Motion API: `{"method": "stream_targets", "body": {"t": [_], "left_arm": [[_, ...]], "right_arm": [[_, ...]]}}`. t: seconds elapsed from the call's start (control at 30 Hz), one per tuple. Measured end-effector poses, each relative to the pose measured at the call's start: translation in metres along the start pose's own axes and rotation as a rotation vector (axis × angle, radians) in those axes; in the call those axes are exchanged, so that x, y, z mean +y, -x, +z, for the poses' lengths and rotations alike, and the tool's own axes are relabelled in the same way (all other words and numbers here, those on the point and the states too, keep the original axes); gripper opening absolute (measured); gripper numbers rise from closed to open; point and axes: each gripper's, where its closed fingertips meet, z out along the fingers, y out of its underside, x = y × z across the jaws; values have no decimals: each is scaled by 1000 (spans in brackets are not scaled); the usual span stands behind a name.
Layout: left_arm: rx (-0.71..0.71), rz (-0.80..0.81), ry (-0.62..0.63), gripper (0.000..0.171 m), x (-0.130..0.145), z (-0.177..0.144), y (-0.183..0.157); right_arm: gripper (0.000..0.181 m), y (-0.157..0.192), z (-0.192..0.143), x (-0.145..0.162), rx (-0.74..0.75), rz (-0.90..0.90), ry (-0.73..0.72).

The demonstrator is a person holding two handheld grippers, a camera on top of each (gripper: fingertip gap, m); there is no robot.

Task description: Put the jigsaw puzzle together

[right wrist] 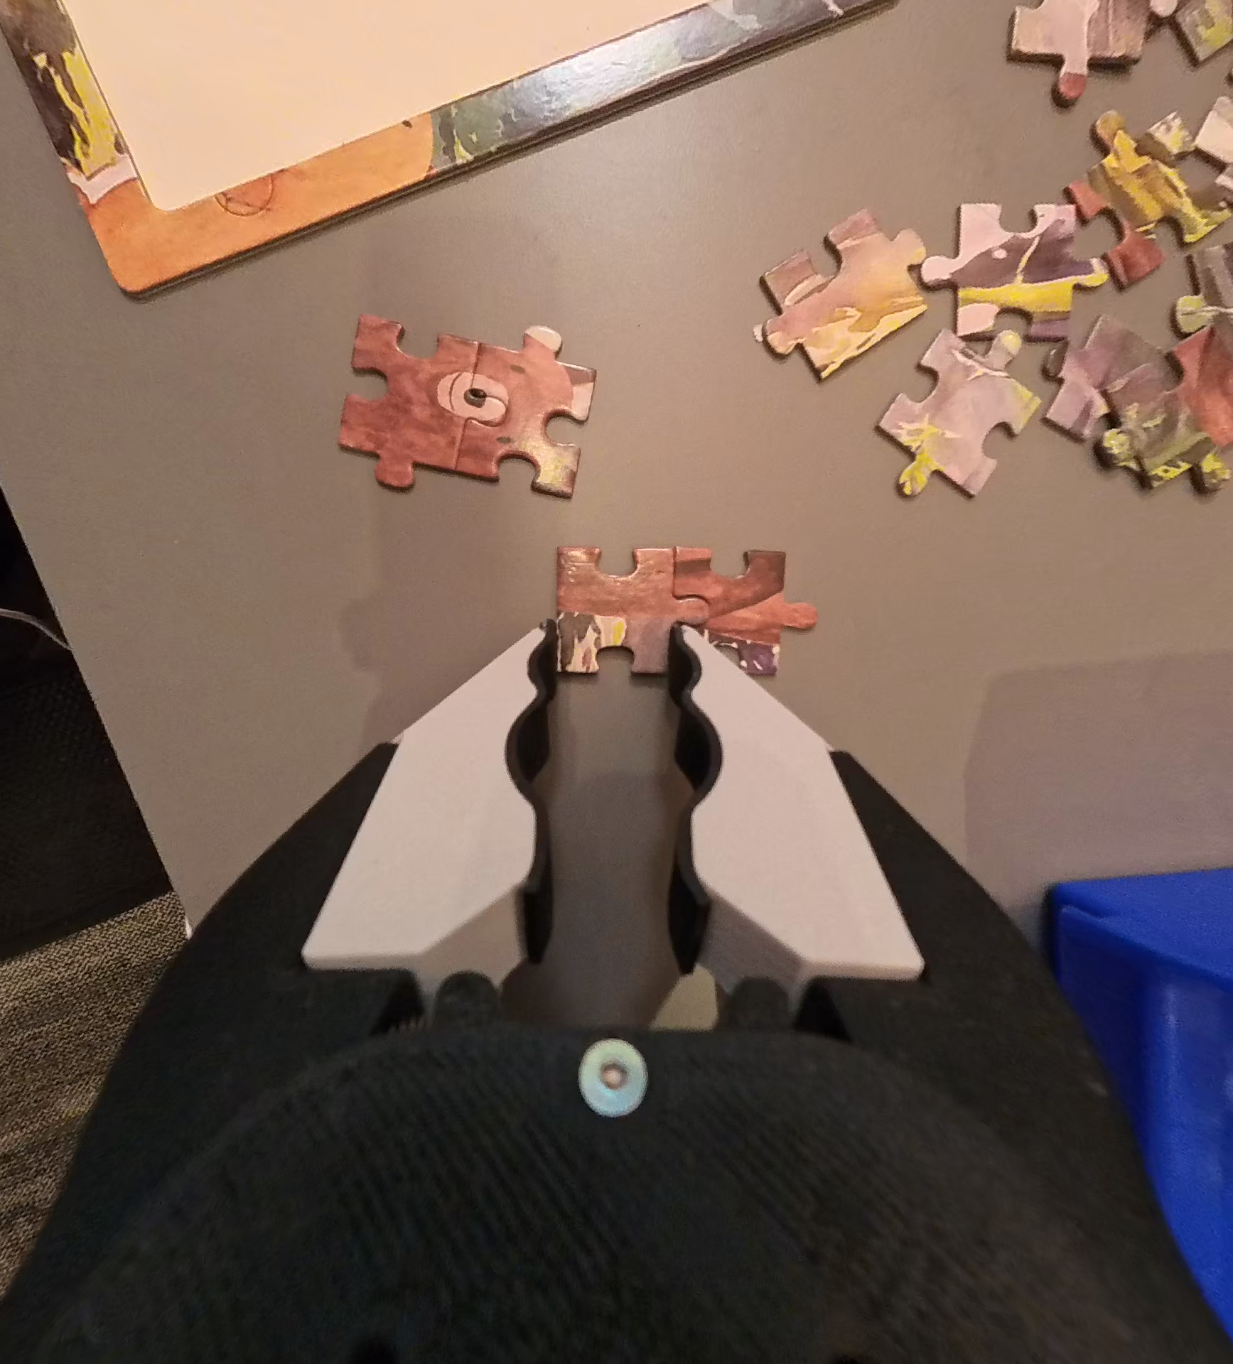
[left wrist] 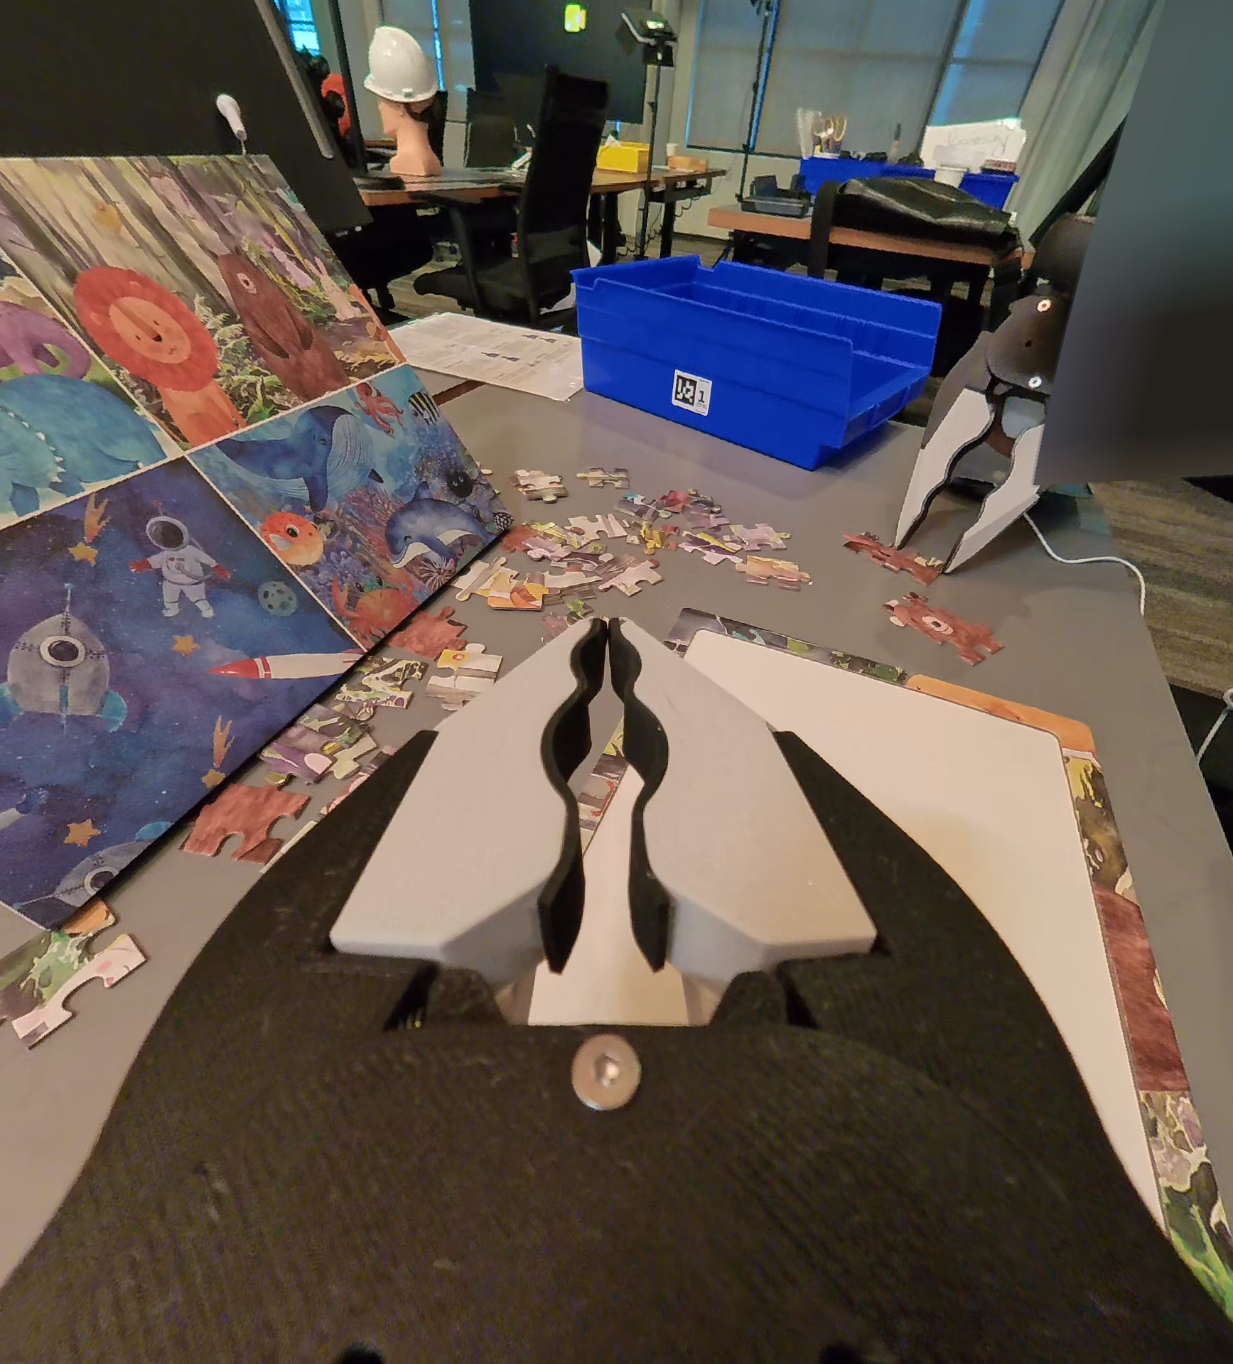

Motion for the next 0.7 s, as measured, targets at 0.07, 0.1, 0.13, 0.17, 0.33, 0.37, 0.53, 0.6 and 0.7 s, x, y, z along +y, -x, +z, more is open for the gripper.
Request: {"method": "stream_targets", "body": {"t": [0.07, 0.1, 0.13, 0.17, 0.33, 0.37, 0.53, 0.6, 0.7], "left_arm": [[-1, 0, -1, 0, 0, 0, 0], [-1, 0, -1, 0, 0, 0, 0], [-1, -1, -2, 0, 0, 0, 0], [-1, -1, -2, 0, 0, 0, 0], [0, 1, -1, 0, 0, 0, 0], [0, 0, -1, 0, 0, 0, 0], [-1, 0, -3, 0, -1, 0, 0], [-1, 0, -3, 0, -1, 0, 0], [0, 1, -3, 0, 0, 0, 0]], "right_arm": [[29, 1, 1, 0, -2, 1, 2], [29, 1, 1, -1, -2, 1, 1], [29, 1, 1, -1, -1, 2, 1], [29, 0, 1, 0, 0, 3, 2], [29, -1, 1, 1, 0, 5, 3], [29, 0, 1, 1, 0, 6, 4], [30, 0, 0, 1, -2, 18, 16], [30, -1, 0, 1, 3, 17, 16], [30, -1, -1, 0, 5, 21, 6]]}}
